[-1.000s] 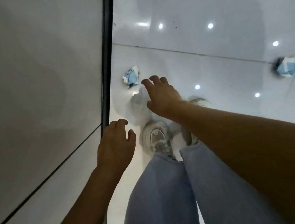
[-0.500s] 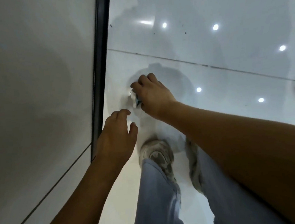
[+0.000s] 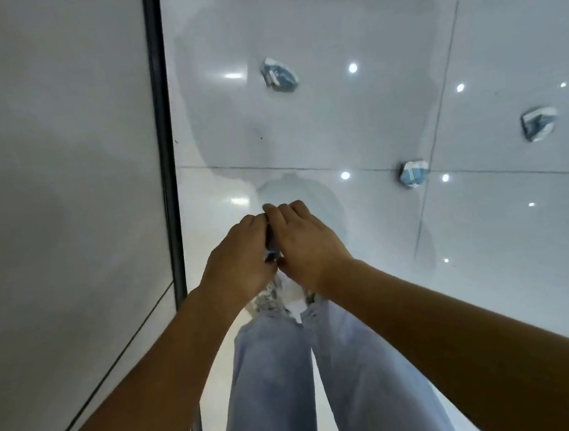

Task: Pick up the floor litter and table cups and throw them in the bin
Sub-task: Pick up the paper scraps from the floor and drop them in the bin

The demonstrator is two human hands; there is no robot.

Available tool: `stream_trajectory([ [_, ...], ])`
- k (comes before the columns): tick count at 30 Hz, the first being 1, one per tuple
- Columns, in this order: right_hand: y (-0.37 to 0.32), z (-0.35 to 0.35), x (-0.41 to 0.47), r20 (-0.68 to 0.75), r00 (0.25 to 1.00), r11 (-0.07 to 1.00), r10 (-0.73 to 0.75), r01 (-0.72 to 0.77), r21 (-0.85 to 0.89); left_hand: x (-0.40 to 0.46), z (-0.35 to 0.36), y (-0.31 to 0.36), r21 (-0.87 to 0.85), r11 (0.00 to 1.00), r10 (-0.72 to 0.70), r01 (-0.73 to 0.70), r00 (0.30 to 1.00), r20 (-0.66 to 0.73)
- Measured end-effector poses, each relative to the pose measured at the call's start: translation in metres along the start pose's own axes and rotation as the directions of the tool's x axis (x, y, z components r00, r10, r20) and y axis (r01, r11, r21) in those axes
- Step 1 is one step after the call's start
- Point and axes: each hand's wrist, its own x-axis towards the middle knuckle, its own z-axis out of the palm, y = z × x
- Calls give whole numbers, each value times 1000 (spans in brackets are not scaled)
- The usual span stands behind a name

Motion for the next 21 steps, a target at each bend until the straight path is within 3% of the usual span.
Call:
stream_trajectory([
  [12,-26,-125,-16,-150,985,990,86,-68,123,-10,-114,79,111,976,177,-187,980,91],
  [17,-27,-159,24,-145,984,985,104,-82,153,23,-158,77,184,977,108,-111,994,26],
  [21,-13,-185,67,-145,967,971,209,-188,148,55,-200,63,194,981,6,16,993,-114],
])
